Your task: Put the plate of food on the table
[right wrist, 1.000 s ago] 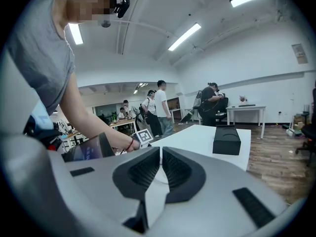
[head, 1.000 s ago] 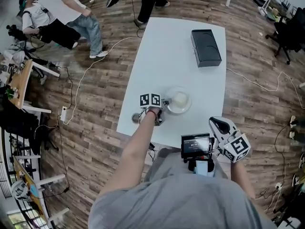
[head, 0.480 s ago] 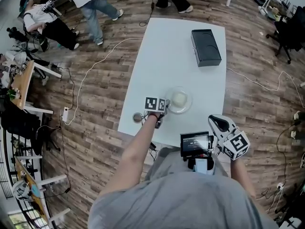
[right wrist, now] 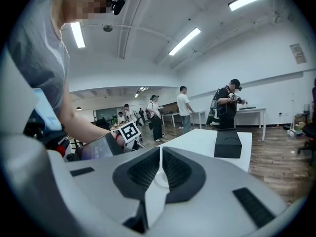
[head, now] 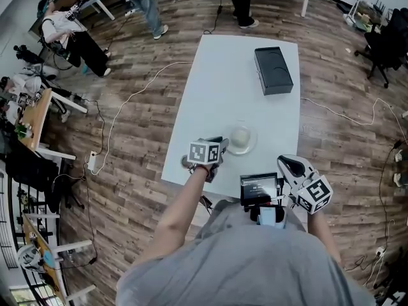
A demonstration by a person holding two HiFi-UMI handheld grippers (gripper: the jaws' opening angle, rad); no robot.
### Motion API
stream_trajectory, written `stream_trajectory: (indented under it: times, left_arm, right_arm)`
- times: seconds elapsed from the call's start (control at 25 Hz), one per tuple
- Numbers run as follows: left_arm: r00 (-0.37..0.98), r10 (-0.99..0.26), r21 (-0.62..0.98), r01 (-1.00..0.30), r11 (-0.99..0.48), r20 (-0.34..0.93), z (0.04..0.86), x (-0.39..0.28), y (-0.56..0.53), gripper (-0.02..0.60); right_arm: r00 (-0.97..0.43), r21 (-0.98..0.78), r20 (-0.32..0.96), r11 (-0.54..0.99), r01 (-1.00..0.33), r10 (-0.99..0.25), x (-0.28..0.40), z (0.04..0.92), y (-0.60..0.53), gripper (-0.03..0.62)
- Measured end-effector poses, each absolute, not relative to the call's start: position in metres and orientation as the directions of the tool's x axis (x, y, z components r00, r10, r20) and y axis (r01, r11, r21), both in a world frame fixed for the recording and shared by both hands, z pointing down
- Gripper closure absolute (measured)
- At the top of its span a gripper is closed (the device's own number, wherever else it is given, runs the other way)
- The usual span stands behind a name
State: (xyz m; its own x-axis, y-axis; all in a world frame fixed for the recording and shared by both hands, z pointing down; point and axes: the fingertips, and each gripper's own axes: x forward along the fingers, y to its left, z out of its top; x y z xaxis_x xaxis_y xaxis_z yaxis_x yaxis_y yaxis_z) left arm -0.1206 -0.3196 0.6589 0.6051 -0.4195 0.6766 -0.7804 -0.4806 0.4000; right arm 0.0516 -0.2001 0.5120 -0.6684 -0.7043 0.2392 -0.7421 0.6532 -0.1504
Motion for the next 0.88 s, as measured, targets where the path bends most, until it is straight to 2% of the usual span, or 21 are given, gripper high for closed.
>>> stream_trajectory:
  times: [0.28, 0.48, 0.88]
  left_arm:
    - [0.663, -0.458, 0.378, -0.73, -0.569, 0.592, 0.614, -0.113, -0.295, 0.493]
    - [0.688, -0.466, 0.343, -0.701, -0.625, 0.556, 0.591, -0.112, -0.267, 0.561]
    - [0.739, -0.493, 0.393, -0.667, -0.633, 0.459, 0.568, -0.104, -0.217, 0.561]
  right_arm:
    - [-0.659, -0.146, 0.212, 0.643, -0.752, -0.722, 0.058, 0.503, -0.197, 0.562]
    - [-0.657, -0.139, 0.209, 0.643, -0.753, -0.725, 0.058, 0.501, -0.191, 0.562]
    - [-0.702, -0.162, 0.207, 0.684, -0.712, -0.681, 0.047, 0.494, -0.184, 0.563]
